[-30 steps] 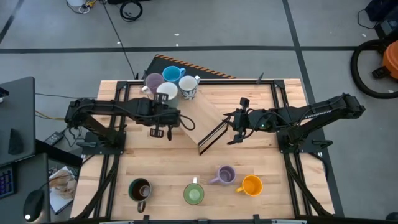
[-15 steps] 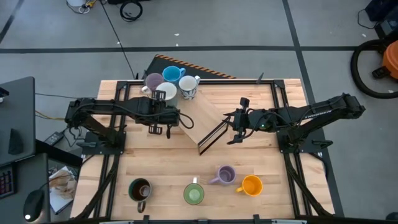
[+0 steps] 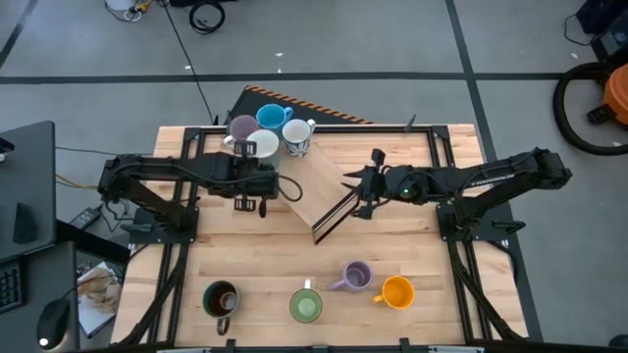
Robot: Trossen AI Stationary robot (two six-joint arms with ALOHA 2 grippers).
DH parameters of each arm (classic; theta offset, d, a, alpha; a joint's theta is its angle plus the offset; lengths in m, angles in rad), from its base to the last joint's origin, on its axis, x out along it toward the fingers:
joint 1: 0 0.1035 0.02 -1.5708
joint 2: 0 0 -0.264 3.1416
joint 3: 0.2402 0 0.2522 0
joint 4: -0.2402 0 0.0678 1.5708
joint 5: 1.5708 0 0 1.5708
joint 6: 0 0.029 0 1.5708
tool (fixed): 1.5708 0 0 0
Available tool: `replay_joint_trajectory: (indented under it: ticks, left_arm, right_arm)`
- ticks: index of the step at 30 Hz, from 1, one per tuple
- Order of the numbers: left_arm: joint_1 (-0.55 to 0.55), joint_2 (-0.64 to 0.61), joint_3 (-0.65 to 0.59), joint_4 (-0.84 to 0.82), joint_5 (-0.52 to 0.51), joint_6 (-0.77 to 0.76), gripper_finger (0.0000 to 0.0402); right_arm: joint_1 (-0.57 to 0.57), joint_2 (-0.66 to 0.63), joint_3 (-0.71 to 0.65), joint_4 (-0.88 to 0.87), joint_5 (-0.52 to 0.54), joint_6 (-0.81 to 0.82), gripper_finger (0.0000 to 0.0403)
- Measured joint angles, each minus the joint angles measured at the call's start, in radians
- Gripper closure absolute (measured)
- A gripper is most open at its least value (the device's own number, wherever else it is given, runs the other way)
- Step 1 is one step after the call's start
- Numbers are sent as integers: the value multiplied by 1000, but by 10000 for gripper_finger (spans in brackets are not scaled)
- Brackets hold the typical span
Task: Place coffee mugs
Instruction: Put the light green mug on the shelf, then adjust the mugs on the shelf
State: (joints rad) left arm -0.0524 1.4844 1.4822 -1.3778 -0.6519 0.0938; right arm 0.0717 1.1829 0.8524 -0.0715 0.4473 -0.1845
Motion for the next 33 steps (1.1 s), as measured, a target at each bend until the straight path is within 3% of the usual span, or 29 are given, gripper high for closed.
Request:
replay_joint_trajectory:
  ticks: [11, 19, 26, 33]
  left_arm:
    - [-70, -189, -6, 108, -1, -103, 274]
    - [-159, -360, -226, 277, -94, -149, 274]
    - [-217, -470, -341, 339, -174, -254, 274]
    - [-289, -512, -377, 335, -202, -371, 274]
  right_arm:
    - [-80, 150, 0, 282, -53, -32, 291]
    - [-89, 258, 28, 397, -25, -28, 282]
    - [-116, 369, 152, 384, 0, -18, 248]
    - [-146, 457, 216, 393, 31, 23, 181]
